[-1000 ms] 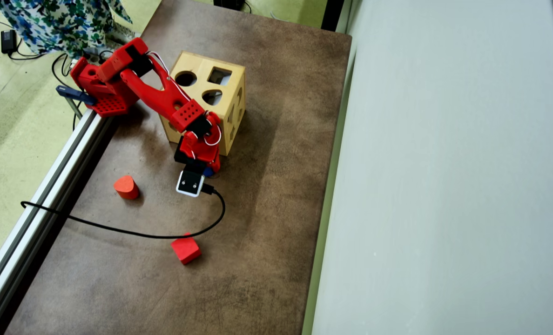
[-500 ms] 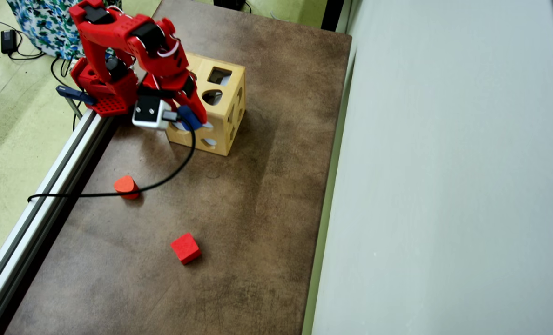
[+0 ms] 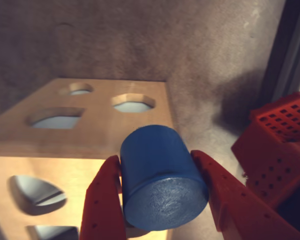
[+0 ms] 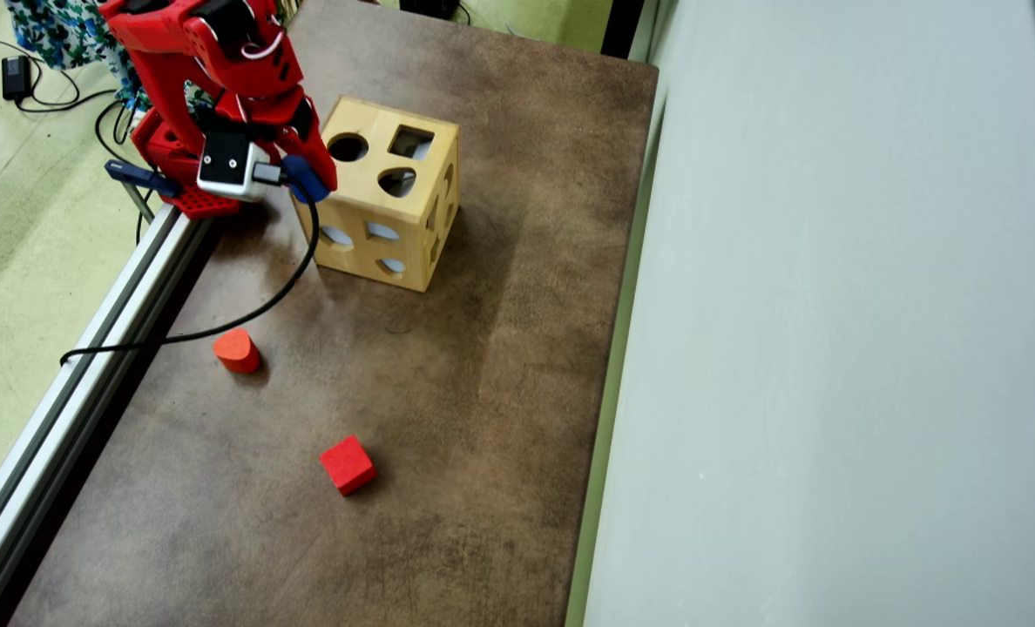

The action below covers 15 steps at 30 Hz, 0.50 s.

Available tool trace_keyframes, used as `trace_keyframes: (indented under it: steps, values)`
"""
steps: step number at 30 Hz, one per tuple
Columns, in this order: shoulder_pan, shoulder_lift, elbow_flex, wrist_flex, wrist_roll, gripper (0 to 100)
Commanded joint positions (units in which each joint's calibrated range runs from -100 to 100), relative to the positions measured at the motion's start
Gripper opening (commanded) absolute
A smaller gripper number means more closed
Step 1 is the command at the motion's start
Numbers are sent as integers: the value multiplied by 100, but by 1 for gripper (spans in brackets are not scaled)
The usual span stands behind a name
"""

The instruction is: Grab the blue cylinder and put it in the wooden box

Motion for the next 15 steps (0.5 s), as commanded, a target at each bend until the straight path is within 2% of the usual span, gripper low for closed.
trace_keyframes:
  steps: [1,15]
  values:
    - [-386,-384,280,17,-10,2]
    - [-1151,-681,271,17,-24,2]
